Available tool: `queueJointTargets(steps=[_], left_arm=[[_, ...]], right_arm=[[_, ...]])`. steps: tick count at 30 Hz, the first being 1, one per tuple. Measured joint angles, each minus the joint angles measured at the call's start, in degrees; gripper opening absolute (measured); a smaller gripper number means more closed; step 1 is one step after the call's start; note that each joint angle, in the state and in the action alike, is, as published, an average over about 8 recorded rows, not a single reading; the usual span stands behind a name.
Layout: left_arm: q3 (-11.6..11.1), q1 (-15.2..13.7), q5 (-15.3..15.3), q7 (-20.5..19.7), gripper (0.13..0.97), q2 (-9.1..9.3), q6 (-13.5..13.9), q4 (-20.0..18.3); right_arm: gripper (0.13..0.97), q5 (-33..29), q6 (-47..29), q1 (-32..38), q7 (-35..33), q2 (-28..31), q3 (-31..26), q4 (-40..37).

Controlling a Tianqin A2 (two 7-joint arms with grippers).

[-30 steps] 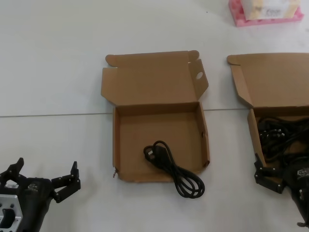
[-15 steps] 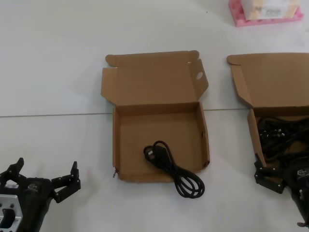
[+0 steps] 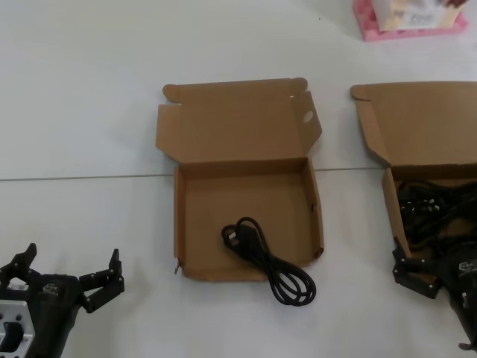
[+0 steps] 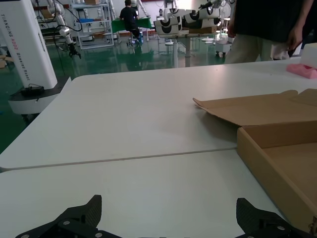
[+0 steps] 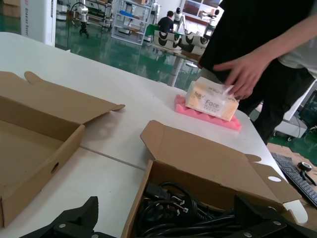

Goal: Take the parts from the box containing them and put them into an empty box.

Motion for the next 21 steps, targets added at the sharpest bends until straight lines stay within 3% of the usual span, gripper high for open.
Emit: queueJointTargets(steps=[21], left_arm=[[0.0,0.0,0.0,0.0,0.966,0.00,0.0,0.0]], right_arm=[[0.966,0.0,0.0,0.0,0.0,0.0,0.0,0.0]])
